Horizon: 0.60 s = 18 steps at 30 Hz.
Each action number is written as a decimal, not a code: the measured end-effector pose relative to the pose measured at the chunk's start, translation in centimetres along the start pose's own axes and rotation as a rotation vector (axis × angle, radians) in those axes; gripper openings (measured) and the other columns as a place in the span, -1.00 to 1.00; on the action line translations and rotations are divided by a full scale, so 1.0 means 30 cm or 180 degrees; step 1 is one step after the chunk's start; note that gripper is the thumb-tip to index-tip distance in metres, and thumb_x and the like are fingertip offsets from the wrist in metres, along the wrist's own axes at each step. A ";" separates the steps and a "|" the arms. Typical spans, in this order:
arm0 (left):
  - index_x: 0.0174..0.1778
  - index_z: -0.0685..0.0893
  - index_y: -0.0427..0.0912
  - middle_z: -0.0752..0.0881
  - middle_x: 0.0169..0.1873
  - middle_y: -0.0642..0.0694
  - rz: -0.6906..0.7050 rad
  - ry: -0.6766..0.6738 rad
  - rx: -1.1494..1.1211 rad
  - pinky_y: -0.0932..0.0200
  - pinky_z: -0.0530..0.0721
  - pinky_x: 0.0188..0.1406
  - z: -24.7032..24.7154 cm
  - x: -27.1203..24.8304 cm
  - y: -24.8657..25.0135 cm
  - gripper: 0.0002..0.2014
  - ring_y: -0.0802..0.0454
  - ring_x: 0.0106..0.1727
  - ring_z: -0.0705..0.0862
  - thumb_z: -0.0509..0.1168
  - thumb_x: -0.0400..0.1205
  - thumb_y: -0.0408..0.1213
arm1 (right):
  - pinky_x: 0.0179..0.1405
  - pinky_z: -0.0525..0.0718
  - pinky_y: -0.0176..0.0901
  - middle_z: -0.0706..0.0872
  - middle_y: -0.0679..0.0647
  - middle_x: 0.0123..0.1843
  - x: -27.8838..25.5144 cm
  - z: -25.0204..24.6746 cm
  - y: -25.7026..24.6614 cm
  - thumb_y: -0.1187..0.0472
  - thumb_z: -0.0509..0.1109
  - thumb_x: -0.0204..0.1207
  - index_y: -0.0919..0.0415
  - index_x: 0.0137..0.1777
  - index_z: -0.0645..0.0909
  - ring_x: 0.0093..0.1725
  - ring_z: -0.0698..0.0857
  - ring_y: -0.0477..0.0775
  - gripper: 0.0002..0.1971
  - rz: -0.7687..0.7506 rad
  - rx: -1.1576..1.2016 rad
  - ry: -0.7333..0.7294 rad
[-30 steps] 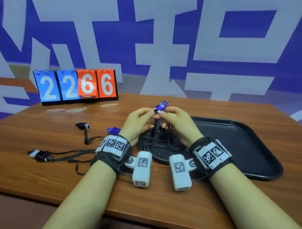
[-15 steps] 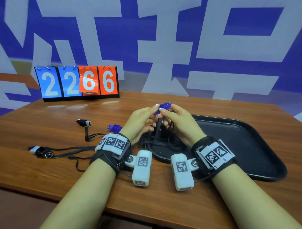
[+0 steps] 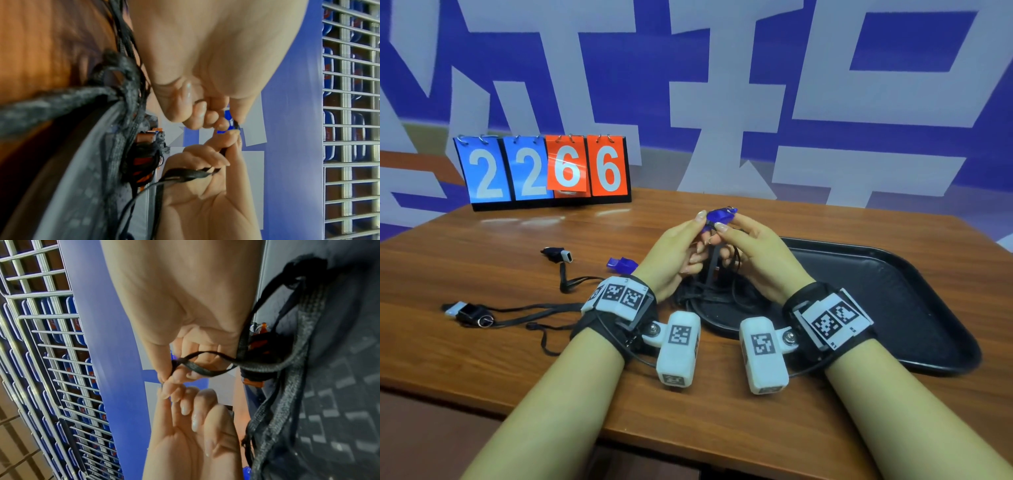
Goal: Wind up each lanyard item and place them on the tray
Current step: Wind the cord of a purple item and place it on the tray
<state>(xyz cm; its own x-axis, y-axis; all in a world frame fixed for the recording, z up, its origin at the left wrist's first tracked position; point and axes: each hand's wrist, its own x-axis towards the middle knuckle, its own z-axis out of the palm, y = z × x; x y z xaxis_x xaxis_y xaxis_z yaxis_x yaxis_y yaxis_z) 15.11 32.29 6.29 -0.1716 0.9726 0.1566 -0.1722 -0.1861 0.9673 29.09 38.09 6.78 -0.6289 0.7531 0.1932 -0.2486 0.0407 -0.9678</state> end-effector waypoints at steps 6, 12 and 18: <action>-0.29 0.50 -0.17 0.42 -0.51 0.05 0.0202 -0.0004 -0.0063 0.39 0.11 -0.68 0.002 -0.012 0.012 -0.62 0.22 -0.57 0.23 0.10 0.81 -0.09 | -0.44 0.63 -0.33 0.53 -0.02 -0.40 0.010 -0.009 -0.006 0.21 0.31 0.69 0.23 0.16 0.58 -0.47 0.49 -0.13 -0.87 0.0650 0.0723 0.0102; -0.40 0.33 -0.11 0.24 -0.52 0.07 -0.0032 -0.0445 0.0053 0.30 -0.01 -0.60 0.005 -0.023 0.022 -0.58 0.19 -0.53 0.13 0.07 0.80 -0.07 | -0.73 0.26 -0.51 0.50 -0.04 -0.43 0.005 -0.036 -0.024 0.24 0.33 0.66 0.13 -0.18 0.57 -0.61 0.26 -0.23 -0.84 0.1250 0.0764 0.0298; -0.51 0.50 0.05 0.23 -0.50 0.08 -0.0241 -0.0881 0.0571 0.25 -0.02 -0.56 0.005 -0.034 0.017 -0.54 0.16 -0.49 0.11 0.11 0.76 -0.03 | -0.73 0.16 -0.46 0.55 -0.04 -0.38 0.007 -0.076 -0.032 0.18 0.43 0.60 0.17 -0.11 0.68 -0.55 0.34 -0.19 -0.91 0.1056 0.0569 0.0243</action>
<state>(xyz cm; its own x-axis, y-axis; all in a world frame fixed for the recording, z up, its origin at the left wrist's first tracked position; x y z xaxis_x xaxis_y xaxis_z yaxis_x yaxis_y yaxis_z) 15.35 31.24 6.66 0.1091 0.9882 0.1075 0.0033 -0.1085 0.9941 30.88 39.72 7.37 -0.6418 0.7531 -0.1448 -0.1695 -0.3235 -0.9309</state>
